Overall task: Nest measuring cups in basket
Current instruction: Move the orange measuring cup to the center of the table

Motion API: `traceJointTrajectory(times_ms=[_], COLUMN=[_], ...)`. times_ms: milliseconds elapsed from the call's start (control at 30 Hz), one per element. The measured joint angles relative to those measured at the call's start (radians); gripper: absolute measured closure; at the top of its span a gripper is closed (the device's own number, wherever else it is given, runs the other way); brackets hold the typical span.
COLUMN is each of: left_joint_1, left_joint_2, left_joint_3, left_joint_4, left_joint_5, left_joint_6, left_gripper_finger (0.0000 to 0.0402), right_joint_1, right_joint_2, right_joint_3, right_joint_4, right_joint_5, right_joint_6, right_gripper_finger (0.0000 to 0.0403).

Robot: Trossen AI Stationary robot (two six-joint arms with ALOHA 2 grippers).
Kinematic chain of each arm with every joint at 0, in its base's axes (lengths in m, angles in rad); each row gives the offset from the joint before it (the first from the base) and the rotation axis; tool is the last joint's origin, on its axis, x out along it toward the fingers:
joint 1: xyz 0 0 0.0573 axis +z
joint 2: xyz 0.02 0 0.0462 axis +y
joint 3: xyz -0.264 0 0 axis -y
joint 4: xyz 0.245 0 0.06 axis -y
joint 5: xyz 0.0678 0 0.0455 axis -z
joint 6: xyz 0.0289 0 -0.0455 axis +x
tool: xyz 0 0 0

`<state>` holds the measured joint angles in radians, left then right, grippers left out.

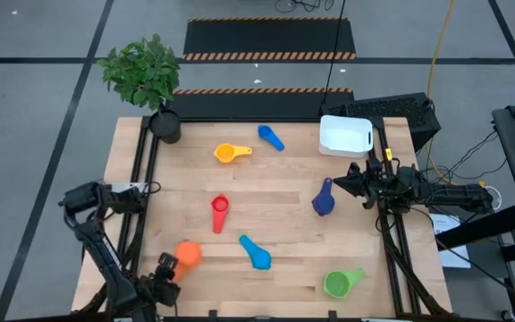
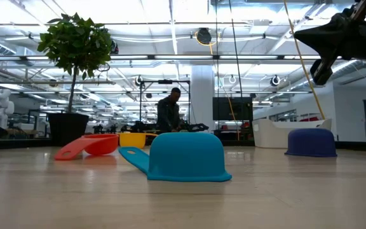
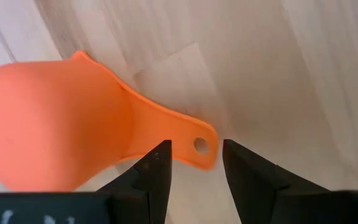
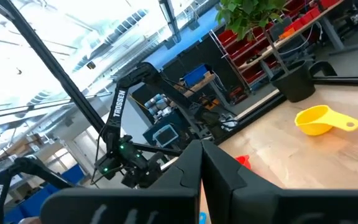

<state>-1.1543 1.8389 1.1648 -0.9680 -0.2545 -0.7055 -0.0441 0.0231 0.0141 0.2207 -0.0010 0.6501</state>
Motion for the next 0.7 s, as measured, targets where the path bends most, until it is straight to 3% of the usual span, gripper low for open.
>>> traceJointTrajectory(times_ms=[233, 700], left_joint_1=[-0.027, -0.034], left_joint_2=[0.001, 0.001], left_joint_3=[-0.017, -0.079], left_joint_4=[0.021, 0.08], left_joint_5=[-0.043, -0.109], left_joint_6=[-0.011, -0.027], left_gripper_finger=[0.0254, 0.0254], right_joint_1=[0.0, 0.0], right_joint_2=[0.0, 0.0], right_joint_3=[0.0, 0.0], right_joint_4=[0.0, -0.001], right_joint_5=[0.0, 0.0], right_joint_6=[0.074, 0.068], right_gripper_finger=[0.0403, 0.0403])
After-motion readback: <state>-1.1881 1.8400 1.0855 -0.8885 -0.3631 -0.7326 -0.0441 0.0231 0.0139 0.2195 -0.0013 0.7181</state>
